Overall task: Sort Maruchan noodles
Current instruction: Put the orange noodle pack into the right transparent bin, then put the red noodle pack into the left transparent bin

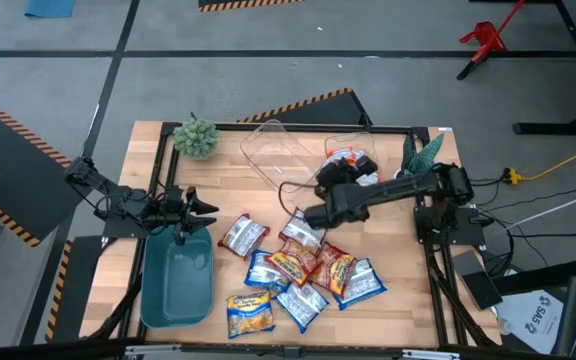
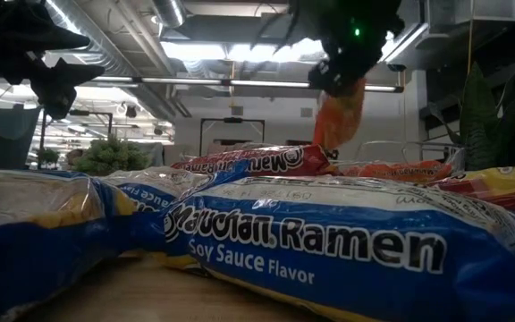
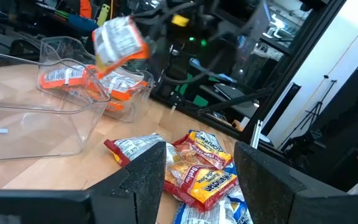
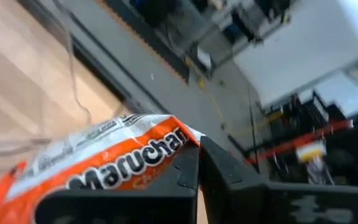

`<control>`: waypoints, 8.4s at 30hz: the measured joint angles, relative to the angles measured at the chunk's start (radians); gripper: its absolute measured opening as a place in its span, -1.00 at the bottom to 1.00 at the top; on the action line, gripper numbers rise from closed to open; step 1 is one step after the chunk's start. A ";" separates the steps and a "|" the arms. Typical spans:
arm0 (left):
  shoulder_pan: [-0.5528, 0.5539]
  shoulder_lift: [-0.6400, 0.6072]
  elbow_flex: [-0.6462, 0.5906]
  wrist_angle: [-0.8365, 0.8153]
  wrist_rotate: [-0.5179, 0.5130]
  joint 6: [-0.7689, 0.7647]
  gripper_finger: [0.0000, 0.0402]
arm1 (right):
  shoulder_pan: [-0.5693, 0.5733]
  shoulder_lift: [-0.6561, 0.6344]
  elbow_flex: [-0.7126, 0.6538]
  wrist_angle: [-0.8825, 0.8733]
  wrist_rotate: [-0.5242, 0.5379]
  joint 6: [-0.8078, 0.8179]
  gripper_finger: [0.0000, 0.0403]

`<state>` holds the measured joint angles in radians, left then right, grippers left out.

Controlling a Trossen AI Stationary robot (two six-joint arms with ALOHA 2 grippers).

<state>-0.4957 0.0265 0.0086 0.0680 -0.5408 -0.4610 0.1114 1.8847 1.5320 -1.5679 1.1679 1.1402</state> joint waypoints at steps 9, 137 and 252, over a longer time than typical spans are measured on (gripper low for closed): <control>0.000 0.000 0.000 0.000 -0.001 0.020 -0.08 | -0.122 -0.032 -0.116 0.000 -0.038 0.092 -1.00; 0.000 0.000 0.000 0.000 -0.041 0.046 -0.08 | 0.163 -0.213 -0.797 1.562 -0.689 0.116 0.71; 0.000 0.000 0.000 0.000 -0.066 0.105 -0.08 | -0.459 -0.042 -0.286 1.230 -1.127 -0.498 -0.61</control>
<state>-0.4961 0.0261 0.0090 0.0681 -0.6064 -0.3557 -0.3473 1.8431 1.2461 -0.3374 0.0410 0.6418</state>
